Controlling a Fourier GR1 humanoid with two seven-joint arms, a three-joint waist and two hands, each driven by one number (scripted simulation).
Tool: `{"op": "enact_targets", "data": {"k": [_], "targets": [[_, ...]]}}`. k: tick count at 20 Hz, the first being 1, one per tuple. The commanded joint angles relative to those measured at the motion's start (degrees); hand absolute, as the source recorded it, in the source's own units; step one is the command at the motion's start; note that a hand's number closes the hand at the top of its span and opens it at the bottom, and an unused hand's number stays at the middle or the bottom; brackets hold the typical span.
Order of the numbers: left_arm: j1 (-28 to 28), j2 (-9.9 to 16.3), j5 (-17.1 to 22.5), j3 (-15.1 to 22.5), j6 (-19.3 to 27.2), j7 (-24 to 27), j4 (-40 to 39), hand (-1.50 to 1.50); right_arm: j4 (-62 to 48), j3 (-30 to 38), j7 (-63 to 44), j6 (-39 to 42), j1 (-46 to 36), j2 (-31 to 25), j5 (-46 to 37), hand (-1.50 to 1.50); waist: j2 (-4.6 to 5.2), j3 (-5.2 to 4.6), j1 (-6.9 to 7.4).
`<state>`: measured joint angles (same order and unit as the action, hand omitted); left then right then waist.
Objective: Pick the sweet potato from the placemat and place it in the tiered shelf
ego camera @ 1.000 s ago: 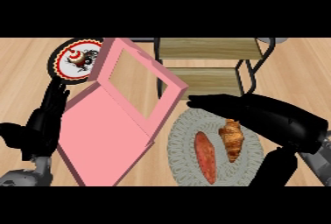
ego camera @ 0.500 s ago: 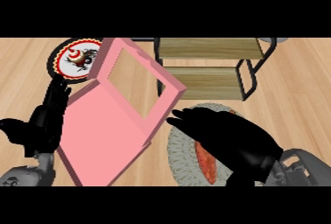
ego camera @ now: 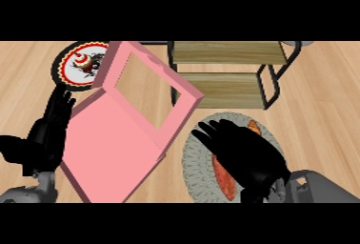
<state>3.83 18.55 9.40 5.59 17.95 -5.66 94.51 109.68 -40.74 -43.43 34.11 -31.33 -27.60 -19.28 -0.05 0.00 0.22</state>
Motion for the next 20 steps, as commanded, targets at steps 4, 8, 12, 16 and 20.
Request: {"op": "enact_targets", "data": {"k": [4, 8, 12, 16, 20], "targets": [[2.5, -1.29, -1.19, -2.3, -1.85, -1.39, -1.24, 0.0, -6.34, 4.51, 10.27, 1.41, 3.4, 1.65, -8.24, -1.5, 0.1, 0.0, -0.07], [1.16, -2.06, -1.64, -2.81, -3.67, -1.09, -0.56, 0.0, -7.55, 2.78, 15.57, -0.48, 8.37, 2.54, -14.27, -1.5, 0.08, 0.01, -0.08], [0.97, -2.55, -3.5, -4.1, -4.1, -1.7, 0.03, 0.0, -6.98, 5.44, 16.84, 1.92, 10.93, 3.34, -17.22, -1.5, 0.05, 0.01, -0.1], [-1.84, -2.62, -1.5, -5.99, -7.55, 1.6, -0.55, 0.0, -12.05, 8.41, 21.96, 1.9, 9.13, 4.15, -18.7, -1.5, 0.08, -0.01, 0.01], [1.78, -4.95, -6.15, -4.29, -2.77, -4.94, 3.41, 0.0, -13.0, 3.47, 22.79, -3.58, 13.52, 9.87, -25.41, -1.5, 0.04, 0.01, -0.07]]}}
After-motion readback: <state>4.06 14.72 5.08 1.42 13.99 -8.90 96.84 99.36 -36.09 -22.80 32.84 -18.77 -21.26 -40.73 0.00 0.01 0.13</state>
